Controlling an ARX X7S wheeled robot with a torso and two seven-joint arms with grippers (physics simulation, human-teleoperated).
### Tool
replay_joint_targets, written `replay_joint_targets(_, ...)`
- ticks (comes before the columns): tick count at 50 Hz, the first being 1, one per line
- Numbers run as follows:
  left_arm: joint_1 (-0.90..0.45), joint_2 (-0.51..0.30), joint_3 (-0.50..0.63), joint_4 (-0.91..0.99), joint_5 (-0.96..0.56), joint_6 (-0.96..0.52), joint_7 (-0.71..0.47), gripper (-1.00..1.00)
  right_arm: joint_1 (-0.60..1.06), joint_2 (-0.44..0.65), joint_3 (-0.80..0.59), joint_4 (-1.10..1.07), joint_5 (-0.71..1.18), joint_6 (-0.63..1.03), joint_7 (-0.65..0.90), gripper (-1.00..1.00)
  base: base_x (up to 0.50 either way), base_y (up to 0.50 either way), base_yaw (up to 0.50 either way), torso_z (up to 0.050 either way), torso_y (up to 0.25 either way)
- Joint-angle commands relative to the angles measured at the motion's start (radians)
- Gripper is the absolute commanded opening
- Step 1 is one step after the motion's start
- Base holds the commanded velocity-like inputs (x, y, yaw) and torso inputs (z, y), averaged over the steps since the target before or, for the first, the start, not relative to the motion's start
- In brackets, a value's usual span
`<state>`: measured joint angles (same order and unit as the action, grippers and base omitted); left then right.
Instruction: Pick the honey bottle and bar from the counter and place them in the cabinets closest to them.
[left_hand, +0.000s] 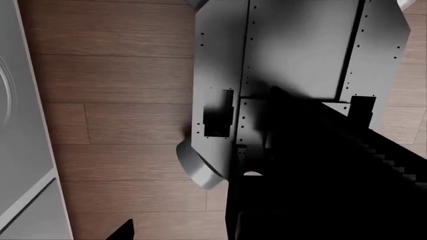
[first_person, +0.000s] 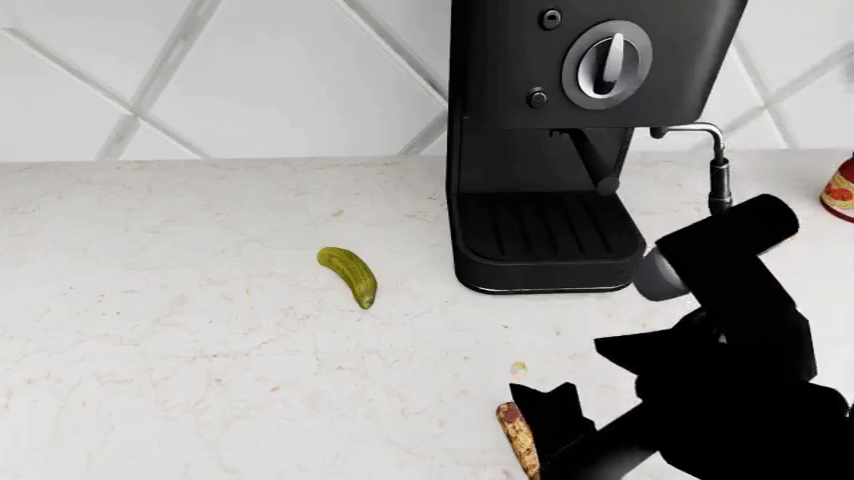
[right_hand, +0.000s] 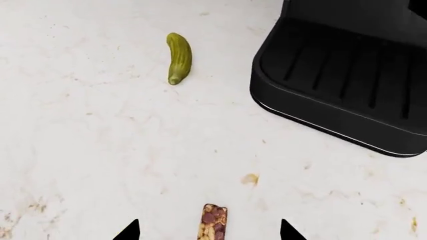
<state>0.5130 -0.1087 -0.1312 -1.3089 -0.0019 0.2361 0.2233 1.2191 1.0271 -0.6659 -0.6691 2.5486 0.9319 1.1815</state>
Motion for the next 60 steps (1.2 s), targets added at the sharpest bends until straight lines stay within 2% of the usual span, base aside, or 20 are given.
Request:
replay_joint_targets(1, 0.000, 0.001, -0.007, 0.000, 0.001, -0.002, 0.003, 1.00, -0.099, 0.029, -0.013, -0.041, -0.035, -0.035, -0.022, 1.00, 0.00, 0.00, 0.00, 0.000, 0.000)
replay_joint_targets(16, 0.000, 0.001, -0.007, 0.000, 0.001, 0.003, 0.000, 1.00, -0.222, 0.093, -0.004, -0.105, -0.072, -0.068, -0.077, 1.00, 0.00, 0.00, 0.00, 0.000, 0.000)
replay_joint_targets(33, 0.001, 0.001, -0.010, 0.000, 0.001, 0.011, -0.002, 1.00, -0.427, 0.155, 0.039, -0.179, -0.224, -0.145, -0.206, 1.00, 0.00, 0.00, 0.00, 0.000, 0.000)
replay_joint_targets(60, 0.002, 0.001, -0.011, 0.000, 0.001, 0.015, -0.007, 1.00, -0.528, 0.172, 0.056, -0.193, -0.329, -0.187, -0.256, 1.00, 0.00, 0.00, 0.00, 0.000, 0.000)
